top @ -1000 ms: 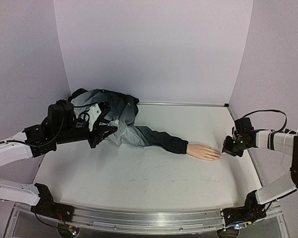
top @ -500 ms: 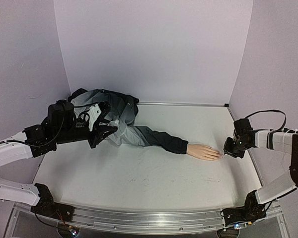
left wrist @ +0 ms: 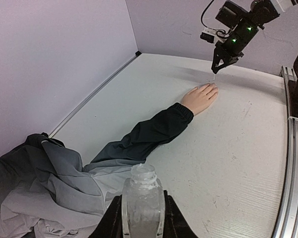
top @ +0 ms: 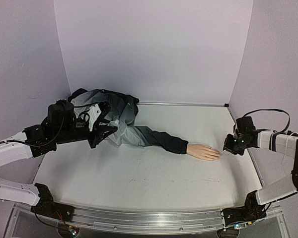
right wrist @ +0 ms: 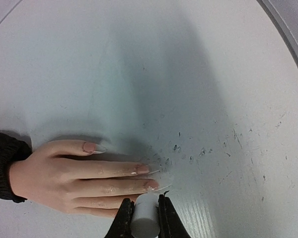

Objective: Paint the nails

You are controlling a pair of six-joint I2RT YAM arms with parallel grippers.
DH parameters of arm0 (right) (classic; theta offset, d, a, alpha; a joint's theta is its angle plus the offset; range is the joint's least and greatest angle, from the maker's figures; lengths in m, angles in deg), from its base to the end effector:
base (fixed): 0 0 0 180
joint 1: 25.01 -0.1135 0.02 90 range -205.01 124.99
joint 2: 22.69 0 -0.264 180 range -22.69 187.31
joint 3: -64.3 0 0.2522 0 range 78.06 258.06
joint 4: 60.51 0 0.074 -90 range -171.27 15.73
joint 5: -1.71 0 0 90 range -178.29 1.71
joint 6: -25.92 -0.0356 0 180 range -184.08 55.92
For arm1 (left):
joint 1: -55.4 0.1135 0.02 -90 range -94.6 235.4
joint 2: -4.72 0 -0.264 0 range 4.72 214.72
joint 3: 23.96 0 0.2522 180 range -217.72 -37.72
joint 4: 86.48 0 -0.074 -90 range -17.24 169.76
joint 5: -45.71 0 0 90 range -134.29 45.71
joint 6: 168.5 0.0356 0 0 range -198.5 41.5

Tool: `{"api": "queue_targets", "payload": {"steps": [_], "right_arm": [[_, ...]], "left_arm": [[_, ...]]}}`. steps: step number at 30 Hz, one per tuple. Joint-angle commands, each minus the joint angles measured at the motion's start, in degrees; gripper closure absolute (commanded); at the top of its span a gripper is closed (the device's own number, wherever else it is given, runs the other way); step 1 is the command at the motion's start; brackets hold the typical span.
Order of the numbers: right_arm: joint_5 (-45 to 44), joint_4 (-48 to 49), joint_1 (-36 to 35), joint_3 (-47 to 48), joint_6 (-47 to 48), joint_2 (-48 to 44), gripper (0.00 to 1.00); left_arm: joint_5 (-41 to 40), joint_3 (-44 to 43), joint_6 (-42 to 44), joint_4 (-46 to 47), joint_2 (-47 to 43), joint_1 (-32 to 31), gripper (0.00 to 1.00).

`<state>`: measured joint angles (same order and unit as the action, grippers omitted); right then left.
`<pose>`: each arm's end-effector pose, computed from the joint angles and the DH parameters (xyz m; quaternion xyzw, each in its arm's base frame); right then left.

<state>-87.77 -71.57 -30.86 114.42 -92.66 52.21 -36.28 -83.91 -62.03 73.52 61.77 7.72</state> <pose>0.2676 0.0277 0.1985 0.1734 0.8733 0.1386 0.4336 0.1530 -0.1754 0.3157 0.4613 0.6579 -0.2135 0.5557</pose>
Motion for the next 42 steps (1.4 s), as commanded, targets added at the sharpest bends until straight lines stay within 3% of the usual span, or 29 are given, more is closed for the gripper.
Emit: {"api": "queue_targets", "payload": {"steps": [1,15,24,30,42], "right_arm": [[2.7,1.0,-0.4,0.7,1.4,1.7,1.00],[-7.7,-4.6,-0.4,1.1,-3.5,2.0,1.00],[-1.6,-0.6,-0.5,0.4,-1.0,-0.9,1.00],[1.1,1.2,-0.5,0.3,-1.0,2.3,1.00],[-5.1,-1.5,-0.5,1.2,-3.8,5.2,1.00]], "left_arm": [[0.9,-3.7,-0.7,1.7,-0.9,0.0,1.00],[0.7,-3.7,-0.5,1.6,-1.1,0.0,1.00],[0.8,-3.8,-0.6,1.5,-0.8,0.0,1.00],[0.7,-3.8,-0.6,1.5,-0.8,0.0,1.00],[0.5,-3.7,-0.4,1.5,-1.2,0.0,1.00]]}}
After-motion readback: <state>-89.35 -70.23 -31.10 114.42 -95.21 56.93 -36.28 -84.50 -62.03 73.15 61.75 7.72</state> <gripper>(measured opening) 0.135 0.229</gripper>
